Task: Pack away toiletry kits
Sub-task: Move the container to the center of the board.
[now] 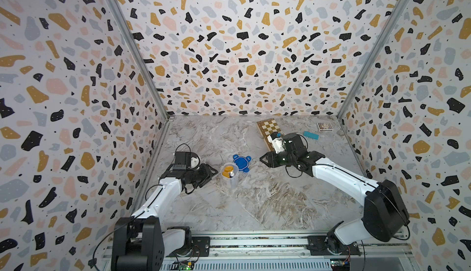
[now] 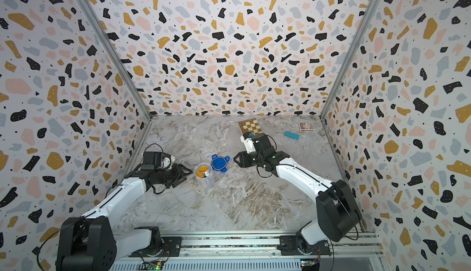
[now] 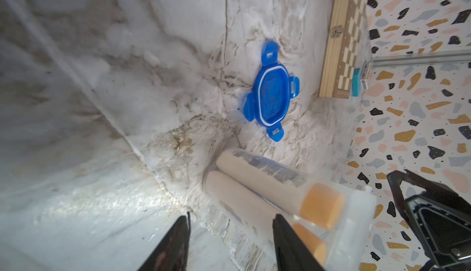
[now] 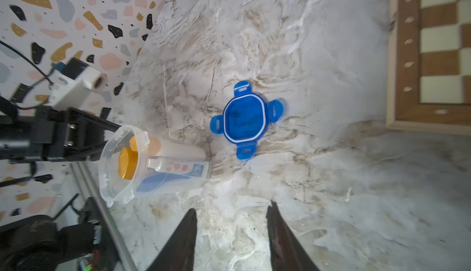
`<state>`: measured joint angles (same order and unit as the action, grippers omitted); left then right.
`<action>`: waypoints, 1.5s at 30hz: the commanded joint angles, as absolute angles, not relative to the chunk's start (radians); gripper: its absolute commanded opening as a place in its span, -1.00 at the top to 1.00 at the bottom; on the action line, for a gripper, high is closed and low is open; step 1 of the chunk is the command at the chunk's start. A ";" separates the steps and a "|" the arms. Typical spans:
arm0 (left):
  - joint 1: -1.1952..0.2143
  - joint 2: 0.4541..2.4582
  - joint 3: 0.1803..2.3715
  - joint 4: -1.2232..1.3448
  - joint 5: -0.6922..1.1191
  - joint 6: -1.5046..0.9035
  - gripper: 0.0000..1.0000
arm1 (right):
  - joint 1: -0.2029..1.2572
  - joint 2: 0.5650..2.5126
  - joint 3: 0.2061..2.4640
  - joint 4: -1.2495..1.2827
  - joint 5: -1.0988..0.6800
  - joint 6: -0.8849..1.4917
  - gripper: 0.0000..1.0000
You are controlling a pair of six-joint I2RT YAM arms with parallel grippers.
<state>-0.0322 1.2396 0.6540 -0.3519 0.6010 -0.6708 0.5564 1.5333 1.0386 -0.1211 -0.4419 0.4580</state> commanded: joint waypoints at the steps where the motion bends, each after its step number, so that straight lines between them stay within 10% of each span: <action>1: -0.083 1.278 0.650 -0.272 0.611 -0.675 -0.02 | 0.510 1.616 1.052 -0.043 -0.636 0.558 0.07; 45: -0.259 1.454 0.576 -0.049 0.620 -0.764 0.03 | 0.486 2.220 1.469 -0.024 -0.805 0.536 0.23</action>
<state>-0.2428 1.4719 0.5919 -0.0742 0.6220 -0.7479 0.4824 2.2028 1.4330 -0.0448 -0.7780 0.5198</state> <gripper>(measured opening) 0.485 0.385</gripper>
